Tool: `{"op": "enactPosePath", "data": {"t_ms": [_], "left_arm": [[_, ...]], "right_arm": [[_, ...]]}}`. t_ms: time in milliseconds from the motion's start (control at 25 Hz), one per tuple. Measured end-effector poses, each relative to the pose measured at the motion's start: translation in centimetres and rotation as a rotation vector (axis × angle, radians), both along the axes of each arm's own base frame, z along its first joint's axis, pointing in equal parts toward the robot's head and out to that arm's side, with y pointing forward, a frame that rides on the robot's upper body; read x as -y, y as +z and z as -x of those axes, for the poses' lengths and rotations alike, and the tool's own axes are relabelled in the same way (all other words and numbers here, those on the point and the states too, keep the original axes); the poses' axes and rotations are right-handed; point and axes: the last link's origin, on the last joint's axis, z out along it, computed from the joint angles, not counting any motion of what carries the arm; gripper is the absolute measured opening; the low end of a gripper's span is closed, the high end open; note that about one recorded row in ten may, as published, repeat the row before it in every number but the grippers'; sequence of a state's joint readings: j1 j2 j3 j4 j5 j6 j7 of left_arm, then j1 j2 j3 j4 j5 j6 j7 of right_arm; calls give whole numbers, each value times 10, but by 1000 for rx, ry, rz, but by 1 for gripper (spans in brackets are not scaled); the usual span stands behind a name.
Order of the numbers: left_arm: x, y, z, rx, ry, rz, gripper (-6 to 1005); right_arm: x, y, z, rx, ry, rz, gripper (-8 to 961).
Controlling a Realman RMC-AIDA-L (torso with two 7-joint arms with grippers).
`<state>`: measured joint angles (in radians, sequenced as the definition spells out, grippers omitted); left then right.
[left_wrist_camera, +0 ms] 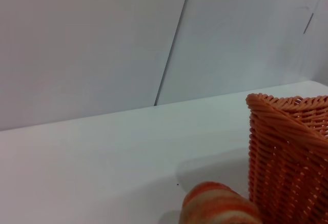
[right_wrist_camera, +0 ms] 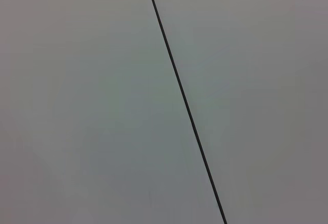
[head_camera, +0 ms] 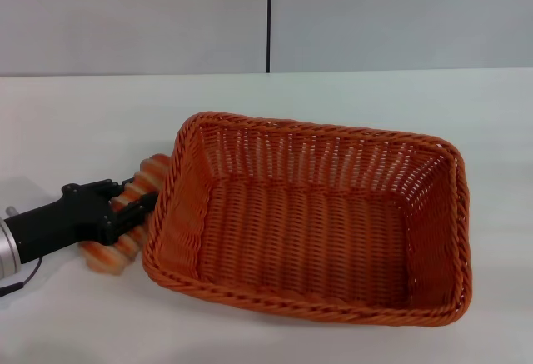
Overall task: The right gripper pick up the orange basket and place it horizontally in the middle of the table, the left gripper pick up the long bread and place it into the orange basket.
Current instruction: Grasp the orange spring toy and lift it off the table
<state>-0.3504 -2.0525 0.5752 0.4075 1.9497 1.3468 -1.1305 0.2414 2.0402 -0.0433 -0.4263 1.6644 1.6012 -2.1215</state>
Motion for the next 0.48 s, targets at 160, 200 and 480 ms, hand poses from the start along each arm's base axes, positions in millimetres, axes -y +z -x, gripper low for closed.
{"op": "enactPosePath", "data": {"t_ms": [160, 200, 480], "left_arm": [[-1, 0, 0, 0, -2, 0, 380], [-1, 0, -1, 0, -2, 0, 377], [-2, 3, 0, 5, 5, -19, 358]], "right_arm": [[-1, 0, 0, 0, 0, 1, 505], [-1, 0, 0, 0, 1, 2, 506], [-2, -1, 1, 1, 2, 4, 506]]}}
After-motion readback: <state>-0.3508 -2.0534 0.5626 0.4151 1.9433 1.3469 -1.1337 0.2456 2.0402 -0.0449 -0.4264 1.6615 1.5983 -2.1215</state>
